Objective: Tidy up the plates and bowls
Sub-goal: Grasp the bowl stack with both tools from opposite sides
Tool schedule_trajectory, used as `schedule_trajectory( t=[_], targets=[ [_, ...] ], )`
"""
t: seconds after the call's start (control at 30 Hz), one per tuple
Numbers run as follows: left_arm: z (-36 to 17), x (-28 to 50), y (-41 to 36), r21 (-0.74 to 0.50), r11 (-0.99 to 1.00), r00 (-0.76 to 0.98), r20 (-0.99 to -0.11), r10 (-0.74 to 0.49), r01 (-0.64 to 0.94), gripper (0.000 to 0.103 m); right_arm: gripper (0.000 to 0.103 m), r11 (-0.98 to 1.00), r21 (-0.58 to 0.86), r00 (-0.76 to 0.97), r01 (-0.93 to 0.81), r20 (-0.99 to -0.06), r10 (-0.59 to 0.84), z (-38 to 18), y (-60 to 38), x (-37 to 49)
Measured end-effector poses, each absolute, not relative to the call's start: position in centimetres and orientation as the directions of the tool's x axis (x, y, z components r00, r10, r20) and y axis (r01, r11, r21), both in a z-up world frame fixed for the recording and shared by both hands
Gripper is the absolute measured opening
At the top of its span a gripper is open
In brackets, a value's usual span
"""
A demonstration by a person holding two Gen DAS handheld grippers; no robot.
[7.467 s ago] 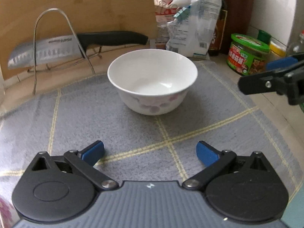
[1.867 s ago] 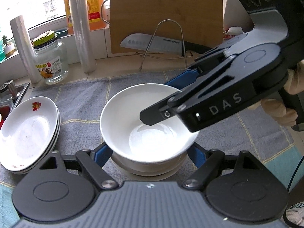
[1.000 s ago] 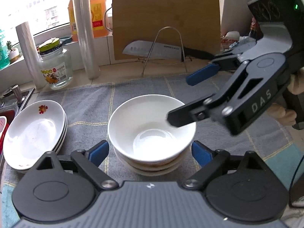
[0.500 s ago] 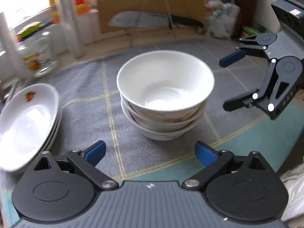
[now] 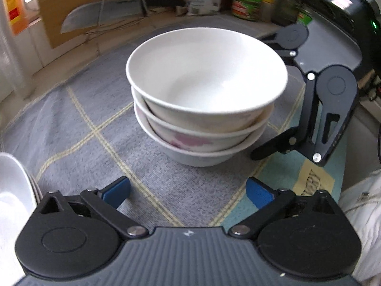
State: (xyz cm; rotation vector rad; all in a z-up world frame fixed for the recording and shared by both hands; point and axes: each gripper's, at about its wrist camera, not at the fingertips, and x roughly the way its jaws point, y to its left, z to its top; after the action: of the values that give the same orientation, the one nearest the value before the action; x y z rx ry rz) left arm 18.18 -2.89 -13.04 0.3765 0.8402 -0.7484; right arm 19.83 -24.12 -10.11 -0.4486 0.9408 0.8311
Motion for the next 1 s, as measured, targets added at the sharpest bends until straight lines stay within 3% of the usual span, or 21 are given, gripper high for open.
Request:
schedule_trajectory(
  t=[0.33,0.67,0.87,1.0],
  targets=[
    [-13.6,18.4,-2.8,0.055,0.673,0.478,-0.746,-0.463,0.738,0.103,0.103,0.536,0.013,0.306,-0.844,-0.809,0.502,-10.4,-24.0,20.5],
    [-13.1,19.5,-3.9,0.075,0.636,0.452,-0.767,-0.455,0.768,0.102,0.103,0.444,-0.012,0.272,-0.896,-0.805,0.528,-10.2,-23.6,21.1],
    [-11.9,20.1,-3.9,0.045,0.565,0.396,-0.759,-0.516,0.824,0.1,0.103,0.355,-0.031,0.234,-0.935,-0.803,0.548,-9.0,-23.4,21.5],
    [-11.4,20.6,-4.0,0.047,0.528,0.372,-0.761,-0.531,0.848,0.099,0.094,0.312,-0.036,0.211,-0.949,-0.809,0.549,-8.5,-22.9,21.9]
  ],
)
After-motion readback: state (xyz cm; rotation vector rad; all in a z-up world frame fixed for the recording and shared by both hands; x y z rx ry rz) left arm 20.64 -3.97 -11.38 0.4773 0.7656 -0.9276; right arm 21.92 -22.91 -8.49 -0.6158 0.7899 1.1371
